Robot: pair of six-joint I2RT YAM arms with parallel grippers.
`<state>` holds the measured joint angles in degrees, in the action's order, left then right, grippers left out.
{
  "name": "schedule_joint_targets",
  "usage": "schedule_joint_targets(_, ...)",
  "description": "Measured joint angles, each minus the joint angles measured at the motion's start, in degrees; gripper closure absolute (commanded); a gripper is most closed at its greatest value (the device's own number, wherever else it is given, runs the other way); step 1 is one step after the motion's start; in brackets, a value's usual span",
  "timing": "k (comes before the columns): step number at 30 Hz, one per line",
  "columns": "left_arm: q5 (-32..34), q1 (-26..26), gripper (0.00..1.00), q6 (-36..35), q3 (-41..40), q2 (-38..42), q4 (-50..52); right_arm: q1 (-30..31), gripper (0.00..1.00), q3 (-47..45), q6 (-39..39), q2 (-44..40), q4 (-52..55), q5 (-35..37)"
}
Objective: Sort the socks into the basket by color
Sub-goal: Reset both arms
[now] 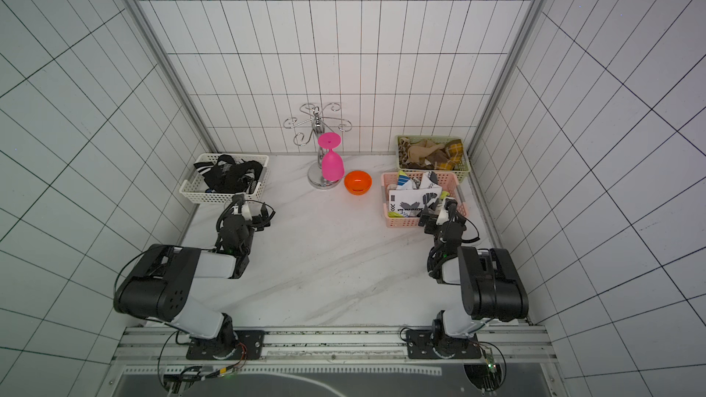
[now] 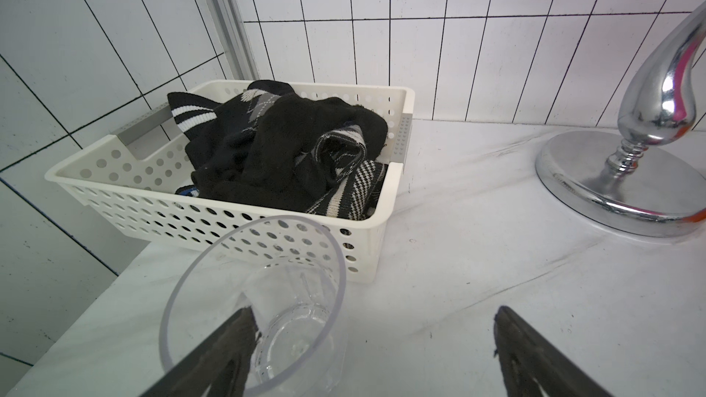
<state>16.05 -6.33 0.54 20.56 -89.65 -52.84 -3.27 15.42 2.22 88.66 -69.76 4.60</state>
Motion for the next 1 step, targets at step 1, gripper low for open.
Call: schedule_joint_targets(1,0.02,0.0,0.02,0.02,0.07,0.0,-0.02,0.0,0.0,0.0,0.0,0.0,0.0,0.0)
